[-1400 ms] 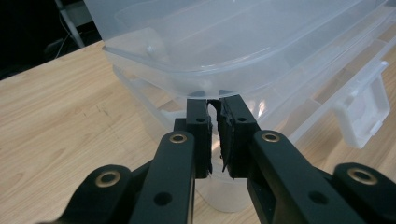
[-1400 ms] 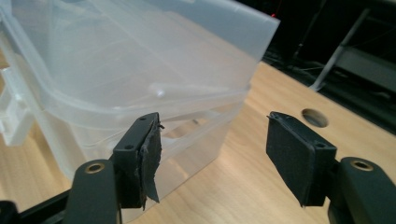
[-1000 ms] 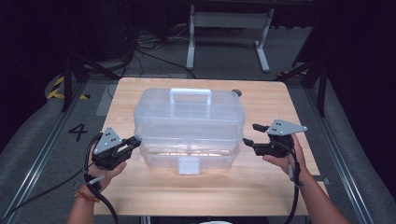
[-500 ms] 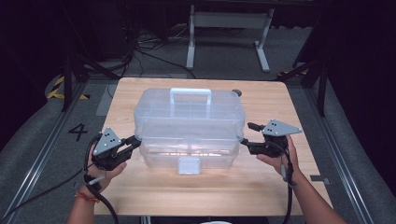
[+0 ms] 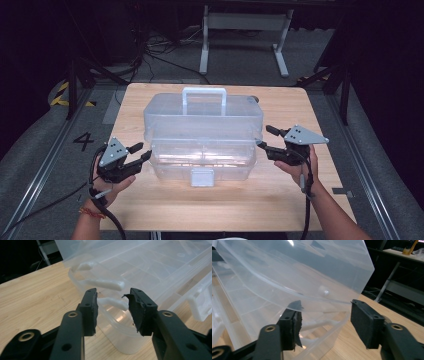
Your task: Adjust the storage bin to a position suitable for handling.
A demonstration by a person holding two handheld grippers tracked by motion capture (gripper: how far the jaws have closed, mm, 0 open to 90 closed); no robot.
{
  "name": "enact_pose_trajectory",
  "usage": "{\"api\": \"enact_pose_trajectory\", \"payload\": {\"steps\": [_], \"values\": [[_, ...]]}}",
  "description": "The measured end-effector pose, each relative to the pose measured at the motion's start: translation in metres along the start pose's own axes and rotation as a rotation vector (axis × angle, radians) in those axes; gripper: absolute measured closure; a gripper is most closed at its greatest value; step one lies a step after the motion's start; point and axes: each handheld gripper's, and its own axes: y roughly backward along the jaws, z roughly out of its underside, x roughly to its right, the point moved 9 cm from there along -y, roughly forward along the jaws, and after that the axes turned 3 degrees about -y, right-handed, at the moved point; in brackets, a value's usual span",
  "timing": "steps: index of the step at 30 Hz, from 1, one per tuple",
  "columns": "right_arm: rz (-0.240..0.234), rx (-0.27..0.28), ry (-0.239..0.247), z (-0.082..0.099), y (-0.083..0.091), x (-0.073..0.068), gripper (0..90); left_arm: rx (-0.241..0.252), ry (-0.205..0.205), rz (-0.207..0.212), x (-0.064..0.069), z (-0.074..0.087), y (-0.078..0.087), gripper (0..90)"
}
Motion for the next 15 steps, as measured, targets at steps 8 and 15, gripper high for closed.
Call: {"api": "enact_pose_trajectory", "payload": {"steps": [8, 15], "values": [[0.003, 0.031, 0.000, -0.012, 0.000, 0.003, 53.1, -0.006, 0.003, -0.028, 0.001, 0.003, 0.008, 40.9], [0.013, 0.061, -0.005, -0.021, -0.002, 0.007, 56.8, -0.051, 0.056, -0.057, -0.007, 0.017, 0.016, 29.4]]}}
